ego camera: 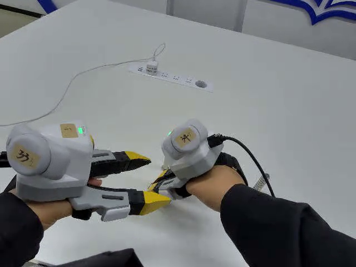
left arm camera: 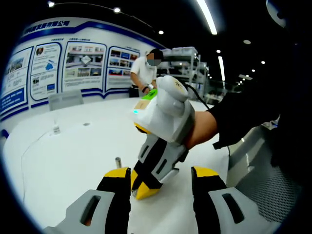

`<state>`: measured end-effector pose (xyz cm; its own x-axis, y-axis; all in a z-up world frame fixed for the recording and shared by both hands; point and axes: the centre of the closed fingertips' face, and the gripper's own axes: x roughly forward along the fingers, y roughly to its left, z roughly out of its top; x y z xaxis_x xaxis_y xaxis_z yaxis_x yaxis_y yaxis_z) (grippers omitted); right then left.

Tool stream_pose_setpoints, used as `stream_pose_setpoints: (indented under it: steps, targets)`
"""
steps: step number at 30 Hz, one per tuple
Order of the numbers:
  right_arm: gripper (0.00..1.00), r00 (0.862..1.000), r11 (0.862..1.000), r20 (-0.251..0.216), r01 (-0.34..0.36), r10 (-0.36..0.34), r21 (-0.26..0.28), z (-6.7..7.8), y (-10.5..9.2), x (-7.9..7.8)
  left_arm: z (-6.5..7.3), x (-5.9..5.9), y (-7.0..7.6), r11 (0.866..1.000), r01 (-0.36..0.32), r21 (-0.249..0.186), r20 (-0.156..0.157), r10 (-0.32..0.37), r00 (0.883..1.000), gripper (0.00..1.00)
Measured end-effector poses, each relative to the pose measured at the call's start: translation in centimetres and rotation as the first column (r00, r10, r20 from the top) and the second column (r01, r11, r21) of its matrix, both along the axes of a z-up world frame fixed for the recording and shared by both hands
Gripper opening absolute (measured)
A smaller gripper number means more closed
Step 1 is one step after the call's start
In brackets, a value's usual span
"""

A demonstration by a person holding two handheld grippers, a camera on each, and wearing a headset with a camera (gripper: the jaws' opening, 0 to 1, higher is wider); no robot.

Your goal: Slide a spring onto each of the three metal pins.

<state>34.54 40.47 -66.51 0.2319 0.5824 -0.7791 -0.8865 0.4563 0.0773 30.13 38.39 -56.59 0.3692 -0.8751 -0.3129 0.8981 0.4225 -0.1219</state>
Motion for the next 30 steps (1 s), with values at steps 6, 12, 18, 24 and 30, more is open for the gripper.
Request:
stream_pose_setpoints:
  steps: [6,12,18,24,30]
  targets:
    - [0.12,0.999,0.997,0.015,0.041,-0.042,0.061,1.9,-0.5,0.2,0.1,0.0,0.0,1.000,0.001,0.002,0.003,-0.001,1.000,0.51]
    - [0.12,0.995,0.990,0.034,0.086,-0.090,0.116,4.1,-1.8,0.2,0.2,0.4,0.3,1.000,-0.018,0.002,0.007,0.018,1.000,0.50]
    - [0.12,0.987,0.953,0.046,0.138,-0.156,0.270,8.7,-1.8,0.2,-0.1,1.1,0.6,0.999,-0.051,0.017,-0.004,0.051,0.999,0.48]
    - [0.12,0.982,0.916,0.048,0.150,-0.180,0.371,12.0,-1.2,-0.3,0.5,1.2,0.4,0.998,-0.055,-0.005,-0.023,0.055,0.998,0.48]
    - [0.12,0.982,0.910,0.077,0.131,-0.175,0.394,13.3,-0.5,-0.6,1.4,1.5,-0.2,0.998,-0.053,-0.028,-0.021,0.053,0.998,0.44]
